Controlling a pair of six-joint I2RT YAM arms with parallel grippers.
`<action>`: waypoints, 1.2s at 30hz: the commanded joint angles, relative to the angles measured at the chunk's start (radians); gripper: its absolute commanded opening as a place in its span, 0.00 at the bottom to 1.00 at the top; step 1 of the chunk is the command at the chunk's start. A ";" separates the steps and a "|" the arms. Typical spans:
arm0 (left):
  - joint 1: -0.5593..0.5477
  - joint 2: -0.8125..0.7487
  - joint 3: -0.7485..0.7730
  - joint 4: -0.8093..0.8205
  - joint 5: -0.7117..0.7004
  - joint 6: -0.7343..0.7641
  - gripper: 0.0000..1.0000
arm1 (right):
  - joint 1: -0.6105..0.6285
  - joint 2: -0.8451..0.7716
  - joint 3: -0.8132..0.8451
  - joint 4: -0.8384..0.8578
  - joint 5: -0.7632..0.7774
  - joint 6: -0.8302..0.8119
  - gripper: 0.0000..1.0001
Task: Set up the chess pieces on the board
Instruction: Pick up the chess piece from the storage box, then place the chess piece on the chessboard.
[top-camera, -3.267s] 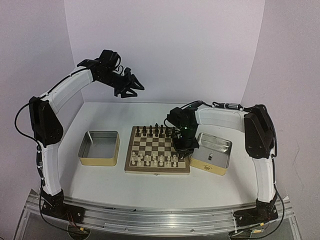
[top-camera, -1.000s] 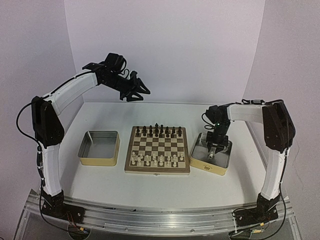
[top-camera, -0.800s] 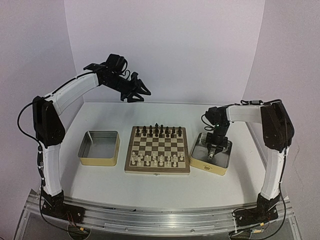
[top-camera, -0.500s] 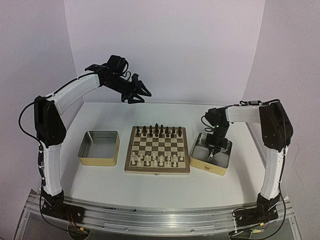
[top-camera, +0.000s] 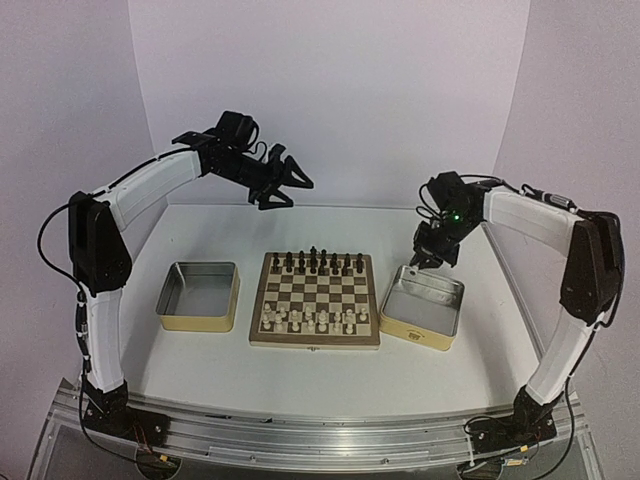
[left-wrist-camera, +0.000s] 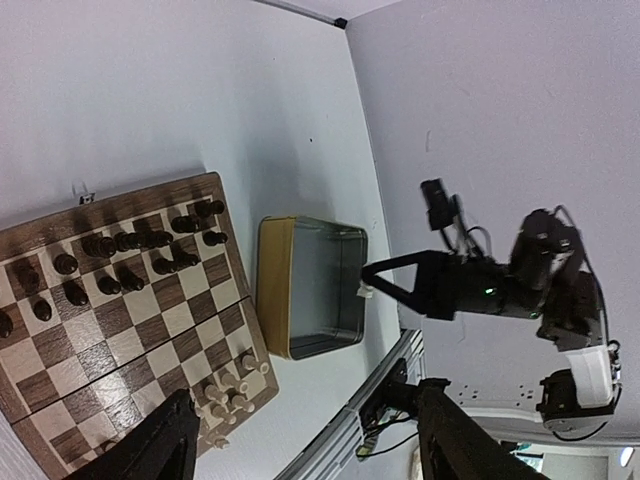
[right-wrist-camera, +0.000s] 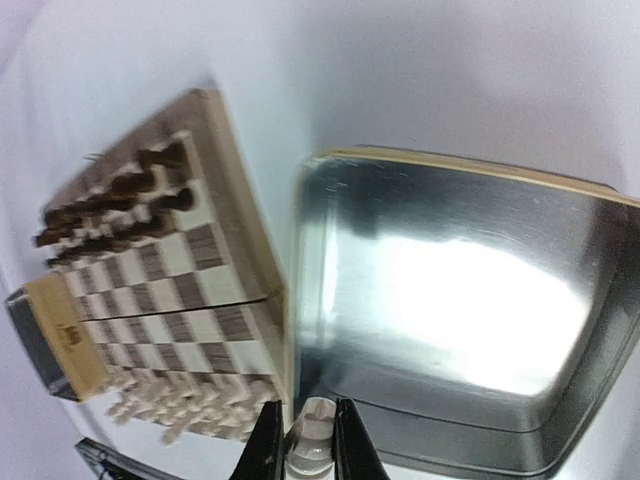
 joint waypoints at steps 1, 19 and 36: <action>-0.011 -0.086 -0.127 0.192 0.033 0.036 0.77 | 0.029 -0.054 0.047 0.224 -0.128 0.181 0.00; -0.046 -0.106 -0.542 1.030 0.359 -0.529 0.70 | 0.121 0.035 -0.077 1.120 -0.290 0.575 0.00; -0.097 0.000 -0.619 1.403 0.266 -0.876 0.65 | 0.136 -0.023 -0.159 1.182 -0.274 0.548 0.00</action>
